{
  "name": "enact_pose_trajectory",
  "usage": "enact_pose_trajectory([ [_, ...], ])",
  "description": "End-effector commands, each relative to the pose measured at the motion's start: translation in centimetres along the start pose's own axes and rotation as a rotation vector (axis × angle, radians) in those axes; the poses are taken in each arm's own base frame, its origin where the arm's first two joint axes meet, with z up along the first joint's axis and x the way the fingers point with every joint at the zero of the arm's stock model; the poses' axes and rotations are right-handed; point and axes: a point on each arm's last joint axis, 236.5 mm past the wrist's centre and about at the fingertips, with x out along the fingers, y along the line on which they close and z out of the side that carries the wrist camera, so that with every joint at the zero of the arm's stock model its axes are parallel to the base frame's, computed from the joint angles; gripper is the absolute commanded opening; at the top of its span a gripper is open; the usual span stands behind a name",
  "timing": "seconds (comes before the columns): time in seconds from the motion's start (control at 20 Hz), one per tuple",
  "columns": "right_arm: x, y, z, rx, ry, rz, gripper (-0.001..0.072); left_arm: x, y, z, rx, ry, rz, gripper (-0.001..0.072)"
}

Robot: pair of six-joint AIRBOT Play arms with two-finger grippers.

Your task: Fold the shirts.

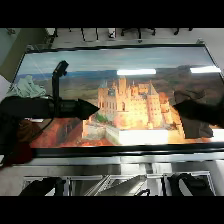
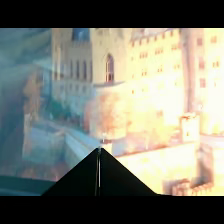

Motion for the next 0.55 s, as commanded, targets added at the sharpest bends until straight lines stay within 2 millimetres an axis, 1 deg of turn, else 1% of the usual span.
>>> enact_pose_trajectory([
  [0.0, 5.0, 0.9, -6.3, -0.04, 0.081, 0.066, 0.0023, 0.5, -0.3, -2.9, -0.006, 0.0, -0.003, 0.0011],
  [0.1, 6.0, 0.6, -7.0, -0.04, 0.086, 0.067, 0.0024, -0.2, -0.1, -3.0, -0.016, -0.022, 0.007, 0.0011],
  [0.15, 6.0, 0.6, -7.6, -0.032, 0.116, 0.066, 0.0028, -0.6, 0.1, -2.9, -0.02, -0.03, 0.012, 0.0011],
  [0.25, 5.7, 0.4, -9.7, -0.01, 0.207, 0.057, 0.0027, -1.4, 0.4, -2.4, -0.022, -0.054, 0.025, 0.0011],
  [0.3, 5.6, 0.3, -10.3, -0.011, 0.232, 0.054, 0.0027, -1.7, 0.4, -2.3, -0.022, -0.064, 0.029, 0.0011],
  [0.5, 5.5, 0.3, -10.4, -0.011, 0.239, 0.053, 0.0027, -2.7, 0.3, -2.2, -0.017, -0.083, 0.036, 0.0011],
])
